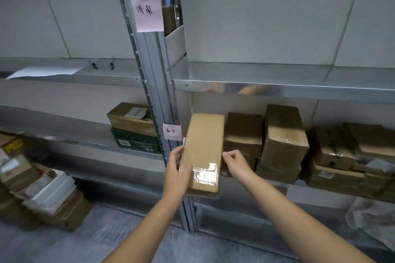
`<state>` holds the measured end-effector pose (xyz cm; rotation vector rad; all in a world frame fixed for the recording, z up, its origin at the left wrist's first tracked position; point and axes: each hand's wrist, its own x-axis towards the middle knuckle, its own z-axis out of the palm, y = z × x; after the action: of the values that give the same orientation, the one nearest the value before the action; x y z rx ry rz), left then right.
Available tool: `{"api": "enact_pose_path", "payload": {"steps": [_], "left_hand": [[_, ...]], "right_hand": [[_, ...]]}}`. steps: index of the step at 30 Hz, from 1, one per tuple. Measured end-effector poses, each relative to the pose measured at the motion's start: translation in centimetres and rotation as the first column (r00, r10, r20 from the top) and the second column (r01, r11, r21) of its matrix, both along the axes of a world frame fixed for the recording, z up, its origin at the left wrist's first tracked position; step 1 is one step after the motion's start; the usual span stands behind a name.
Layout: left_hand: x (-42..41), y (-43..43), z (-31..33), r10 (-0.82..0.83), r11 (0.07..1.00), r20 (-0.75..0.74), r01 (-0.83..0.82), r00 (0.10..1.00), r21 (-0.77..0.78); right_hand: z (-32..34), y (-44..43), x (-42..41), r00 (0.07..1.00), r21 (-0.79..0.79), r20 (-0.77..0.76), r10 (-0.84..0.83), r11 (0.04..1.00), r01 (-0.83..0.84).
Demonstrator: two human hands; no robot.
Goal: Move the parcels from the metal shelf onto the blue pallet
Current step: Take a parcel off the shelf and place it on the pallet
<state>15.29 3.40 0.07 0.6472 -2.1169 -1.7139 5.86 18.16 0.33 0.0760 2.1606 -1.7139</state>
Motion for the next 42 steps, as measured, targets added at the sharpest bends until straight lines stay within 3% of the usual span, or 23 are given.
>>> {"api": "enact_pose_path", "payload": {"steps": [6,8,13,20,28,30,34,42], "left_hand": [[3.5,2.6,-0.2,-0.043,0.998,-0.039,0.045,0.998,0.04],[4.2,3.3,-0.5,-0.064,0.998,-0.042,0.064,0.997,0.007],[4.7,5.5,-0.6,-0.125,0.992,-0.046,0.124,0.991,-0.019],[4.2,7.8,0.0,-0.203,0.978,0.135,0.206,0.97,-0.01],[4.2,8.0,0.8,-0.173,0.969,0.072,0.157,0.982,0.193],[4.6,8.0,0.9,-0.205,0.952,0.055,0.186,0.977,0.241],[5.2,7.7,1.3,-0.253,0.873,-0.02,0.237,0.967,0.426],[5.9,6.1,1.3,-0.165,0.862,-0.055,0.171,0.985,0.476]], "right_hand": [[-0.3,4.0,2.5,0.977,-0.066,0.057,0.207,0.977,-0.203],[-0.3,4.8,3.0,0.96,-0.158,0.093,0.263,0.956,-0.247],[0.0,6.3,4.4,0.949,-0.35,0.182,0.257,0.919,-0.182],[0.9,7.0,5.8,0.976,-0.251,0.068,0.205,0.951,-0.182],[1.1,8.2,5.5,0.993,-0.195,0.038,0.115,0.975,-0.105],[0.9,8.2,5.5,0.986,-0.157,0.078,0.145,0.979,-0.132],[1.3,8.7,5.9,0.941,-0.288,0.161,0.296,0.926,-0.243],[2.2,8.4,6.4,0.961,-0.255,0.077,0.265,0.937,-0.238]]}}
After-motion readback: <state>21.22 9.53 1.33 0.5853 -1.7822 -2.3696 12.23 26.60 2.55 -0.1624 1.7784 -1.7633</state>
